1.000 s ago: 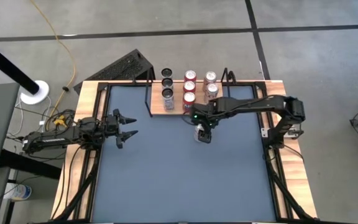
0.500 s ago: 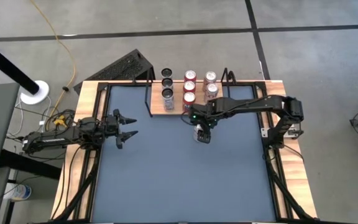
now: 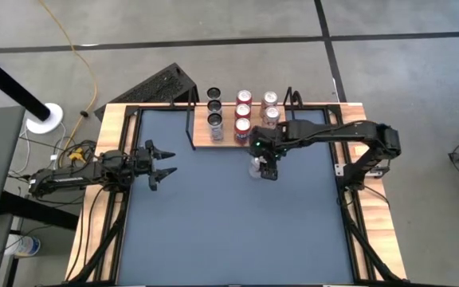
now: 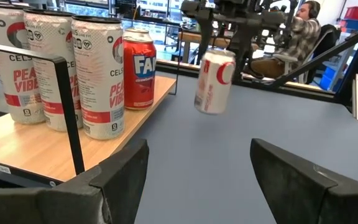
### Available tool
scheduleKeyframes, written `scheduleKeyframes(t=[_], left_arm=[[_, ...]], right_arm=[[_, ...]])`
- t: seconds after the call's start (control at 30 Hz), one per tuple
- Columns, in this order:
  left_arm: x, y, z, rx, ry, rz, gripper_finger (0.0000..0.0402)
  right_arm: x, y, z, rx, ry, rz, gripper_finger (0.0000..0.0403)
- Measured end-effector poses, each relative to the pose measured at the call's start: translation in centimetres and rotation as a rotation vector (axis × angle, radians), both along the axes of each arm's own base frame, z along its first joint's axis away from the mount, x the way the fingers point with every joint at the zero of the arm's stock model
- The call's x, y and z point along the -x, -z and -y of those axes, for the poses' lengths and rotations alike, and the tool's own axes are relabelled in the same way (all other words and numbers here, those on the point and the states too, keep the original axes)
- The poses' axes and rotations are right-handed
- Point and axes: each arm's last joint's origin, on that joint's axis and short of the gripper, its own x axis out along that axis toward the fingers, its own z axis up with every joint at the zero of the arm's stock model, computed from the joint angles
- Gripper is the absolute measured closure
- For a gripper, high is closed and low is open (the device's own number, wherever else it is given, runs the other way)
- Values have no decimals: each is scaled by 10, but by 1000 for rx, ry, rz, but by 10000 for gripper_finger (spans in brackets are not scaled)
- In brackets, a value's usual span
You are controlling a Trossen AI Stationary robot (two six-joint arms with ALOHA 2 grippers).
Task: Place canned beverage on shelf
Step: Put the silver soda can on the shelf aligned with the other silver soda can
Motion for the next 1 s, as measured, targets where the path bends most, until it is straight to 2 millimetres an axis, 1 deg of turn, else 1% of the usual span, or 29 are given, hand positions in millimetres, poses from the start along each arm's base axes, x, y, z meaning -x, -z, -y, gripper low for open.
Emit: scheduleKeyframes(t=[0.13, 0.2, 0.43, 0.6, 0.83, 1.0], left_arm=[[0, 0, 0, 0, 0, 0, 132], [0, 0, 0, 0, 0, 0, 132], [0, 0, 0, 0, 0, 0, 132], [0, 0, 0, 0, 0, 0, 132], [0, 0, 0, 0, 0, 0, 132], [0, 0, 0, 0, 0, 0, 132]], right_arm=[[12, -14, 12, 31, -13, 36, 147], [18, -18, 21, 42, -10, 33, 147], [33, -17, 53, 68, 5, -25, 148], [39, -17, 71, 92, 8, -30, 148], [50, -17, 92, 103, 36, -49, 148], [54, -17, 100, 96, 47, -42, 148]])
